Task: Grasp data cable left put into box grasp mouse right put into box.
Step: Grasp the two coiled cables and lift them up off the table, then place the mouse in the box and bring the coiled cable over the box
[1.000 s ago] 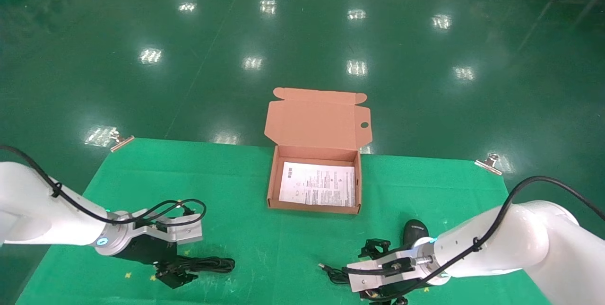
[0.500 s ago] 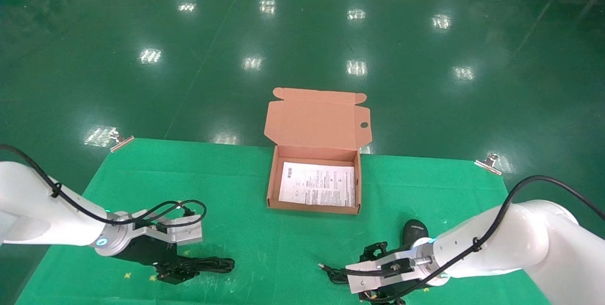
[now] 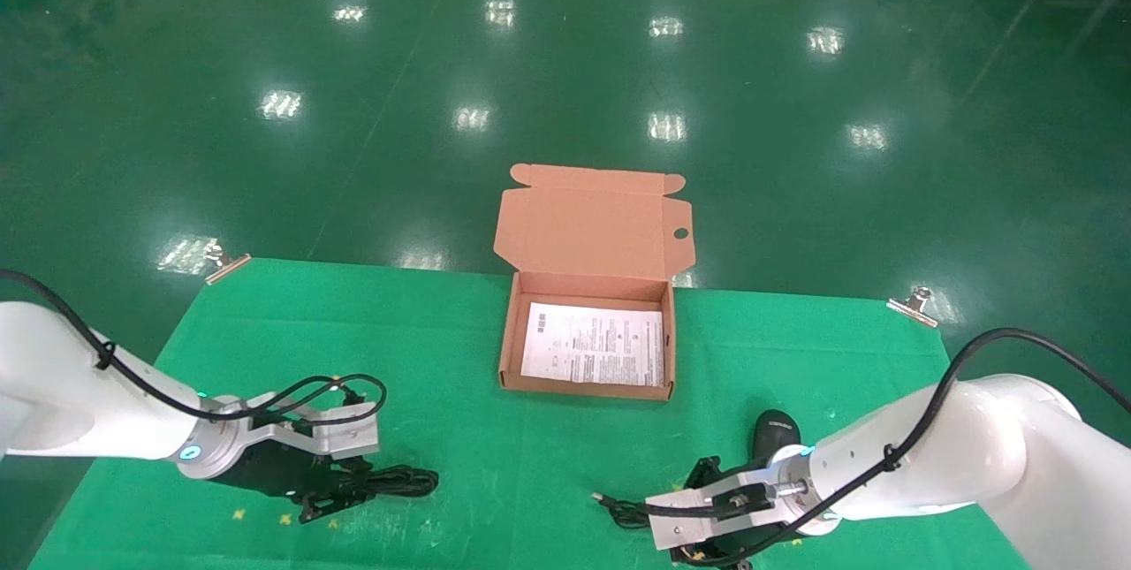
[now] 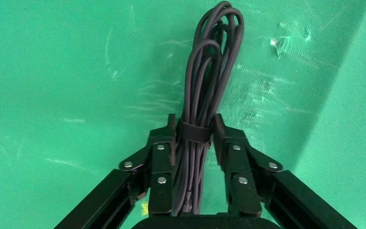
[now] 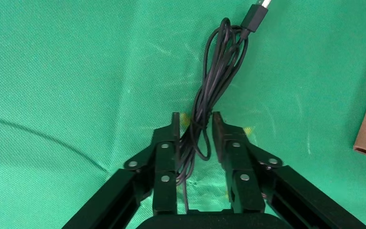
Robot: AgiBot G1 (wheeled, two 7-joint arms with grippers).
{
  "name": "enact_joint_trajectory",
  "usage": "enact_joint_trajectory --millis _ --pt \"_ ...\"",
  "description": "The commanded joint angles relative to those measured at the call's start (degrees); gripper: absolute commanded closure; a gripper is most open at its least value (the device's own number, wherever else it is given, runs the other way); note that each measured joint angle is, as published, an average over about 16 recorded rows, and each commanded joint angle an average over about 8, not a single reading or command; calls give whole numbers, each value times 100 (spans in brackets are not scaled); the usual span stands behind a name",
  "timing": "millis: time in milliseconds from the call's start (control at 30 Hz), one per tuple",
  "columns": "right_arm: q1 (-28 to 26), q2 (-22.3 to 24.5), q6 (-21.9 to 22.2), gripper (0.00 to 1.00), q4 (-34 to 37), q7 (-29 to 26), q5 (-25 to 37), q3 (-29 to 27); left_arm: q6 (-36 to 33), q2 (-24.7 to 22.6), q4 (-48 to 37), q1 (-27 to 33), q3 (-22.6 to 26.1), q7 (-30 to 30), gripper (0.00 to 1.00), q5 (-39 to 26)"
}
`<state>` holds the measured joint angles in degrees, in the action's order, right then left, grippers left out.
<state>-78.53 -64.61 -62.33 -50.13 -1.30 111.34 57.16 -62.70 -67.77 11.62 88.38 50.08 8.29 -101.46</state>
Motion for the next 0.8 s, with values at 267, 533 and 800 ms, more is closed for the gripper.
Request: enact_joint_trajectory --millis 267,533,800 --pt "0 2 -2 100 -3 0 -2 0 1 2 5 -2 1 -1 100 -2" --pt "-77 94 -32 100 -79 -127 -2 -45 -35 48 69 40 2 55 100 -6" --pt "-498 978 -177 100 -1214 -998 15 -427 -322 481 820 389 -33 332 100 9"
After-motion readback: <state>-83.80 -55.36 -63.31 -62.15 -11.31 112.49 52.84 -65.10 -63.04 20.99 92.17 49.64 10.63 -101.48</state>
